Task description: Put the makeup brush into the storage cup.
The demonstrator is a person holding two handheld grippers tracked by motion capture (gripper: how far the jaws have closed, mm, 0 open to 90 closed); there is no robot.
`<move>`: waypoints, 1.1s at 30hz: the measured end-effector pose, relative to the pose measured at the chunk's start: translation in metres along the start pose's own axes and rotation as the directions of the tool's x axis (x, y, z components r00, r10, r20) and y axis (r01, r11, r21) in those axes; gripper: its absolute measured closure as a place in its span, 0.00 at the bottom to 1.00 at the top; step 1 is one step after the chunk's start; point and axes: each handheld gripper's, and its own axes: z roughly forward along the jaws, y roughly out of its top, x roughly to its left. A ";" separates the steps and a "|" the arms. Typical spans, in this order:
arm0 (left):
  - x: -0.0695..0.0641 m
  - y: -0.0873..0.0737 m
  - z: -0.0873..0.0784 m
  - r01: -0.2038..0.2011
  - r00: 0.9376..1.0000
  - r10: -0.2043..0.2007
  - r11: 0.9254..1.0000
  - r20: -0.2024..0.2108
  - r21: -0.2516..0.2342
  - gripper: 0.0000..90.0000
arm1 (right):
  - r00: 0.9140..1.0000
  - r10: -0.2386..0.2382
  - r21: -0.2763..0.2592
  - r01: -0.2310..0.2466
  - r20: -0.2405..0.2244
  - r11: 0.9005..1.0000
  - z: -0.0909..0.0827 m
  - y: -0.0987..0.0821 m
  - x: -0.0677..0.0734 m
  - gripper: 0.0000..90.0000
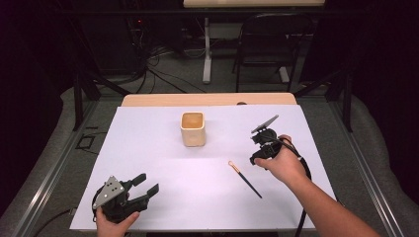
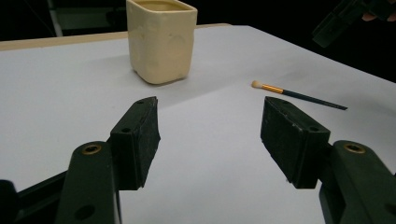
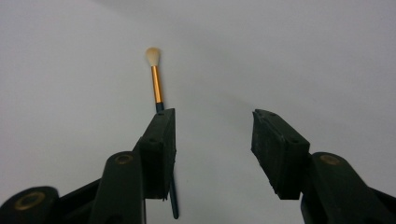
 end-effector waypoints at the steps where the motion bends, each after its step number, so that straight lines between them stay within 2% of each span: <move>1: 0.000 0.000 0.000 -0.001 1.000 0.001 1.000 0.000 0.001 0.41 | 1.000 0.004 0.002 -0.004 -0.001 1.000 0.000 0.000 0.000 0.56; 8: 0.000 0.000 0.001 -0.003 1.000 0.003 1.000 0.001 0.006 0.41 | 1.000 0.012 0.017 -0.013 0.009 1.000 0.001 0.000 0.001 0.57; 11: -0.001 0.000 0.001 -0.004 1.000 0.004 1.000 0.001 0.010 0.41 | 1.000 0.006 0.022 -0.006 0.006 1.000 0.005 0.000 0.004 0.58; 14: -0.001 0.000 0.001 -0.004 1.000 0.004 1.000 0.002 0.010 0.41 | 1.000 -0.018 0.054 0.017 0.006 0.998 0.008 0.001 0.007 0.58; 16: 0.000 0.000 0.001 -0.003 1.000 0.003 1.000 0.000 0.010 0.41 | 1.000 -0.017 0.049 0.017 0.000 0.999 0.011 0.002 0.010 0.57; 17: 0.000 0.000 0.001 -0.004 1.000 0.004 1.000 0.000 0.010 0.41 | 1.000 -0.019 0.066 0.019 0.006 0.998 0.011 0.002 0.011 0.56; 19: 0.000 0.000 0.001 -0.003 1.000 0.003 1.000 0.000 0.011 0.41 | 1.000 0.002 0.056 -0.002 0.001 0.998 0.014 0.003 0.013 0.56; 20: 0.000 0.000 0.001 -0.004 1.000 0.004 1.000 0.000 0.012 0.41 | 1.000 -0.002 0.066 0.002 0.004 0.998 0.014 0.004 0.014 0.55; 21: 0.000 0.000 0.001 -0.006 1.000 0.006 1.000 0.000 0.014 0.41 | 1.000 -0.005 0.050 0.005 0.007 0.999 0.015 0.004 0.014 0.55; 22: 0.000 0.000 0.001 -0.007 1.000 0.007 1.000 0.001 0.015 0.41 | 1.000 -0.007 0.067 0.007 0.009 0.998 0.014 0.005 0.015 0.56; 24: 0.000 0.000 0.001 -0.009 1.000 0.009 1.000 0.001 0.015 0.41 | 1.000 0.004 0.052 -0.004 0.003 0.999 0.017 0.006 0.016 0.57; 28: 0.000 -0.001 0.002 -0.009 1.000 0.009 1.000 0.000 0.017 0.41 | 1.000 -0.003 0.071 0.002 0.012 0.998 0.018 0.007 0.017 0.59; 31: 0.000 -0.001 0.002 -0.012 1.000 0.012 1.000 0.001 0.020 0.41 | 1.000 -0.004 0.066 0.004 0.003 0.998 0.020 0.007 0.018 0.61; 32: 0.000 -0.001 0.002 -0.011 1.000 0.011 1.000 0.001 0.019 0.41 | 1.000 -0.001 0.085 0.001 0.001 0.996 0.020 0.008 0.018 0.62; 33: 0.000 -0.001 0.002 -0.011 1.000 0.011 1.000 0.001 0.020 0.41 | 1.000 0.001 0.074 -0.001 -0.002 0.997 0.021 0.007 0.019 0.62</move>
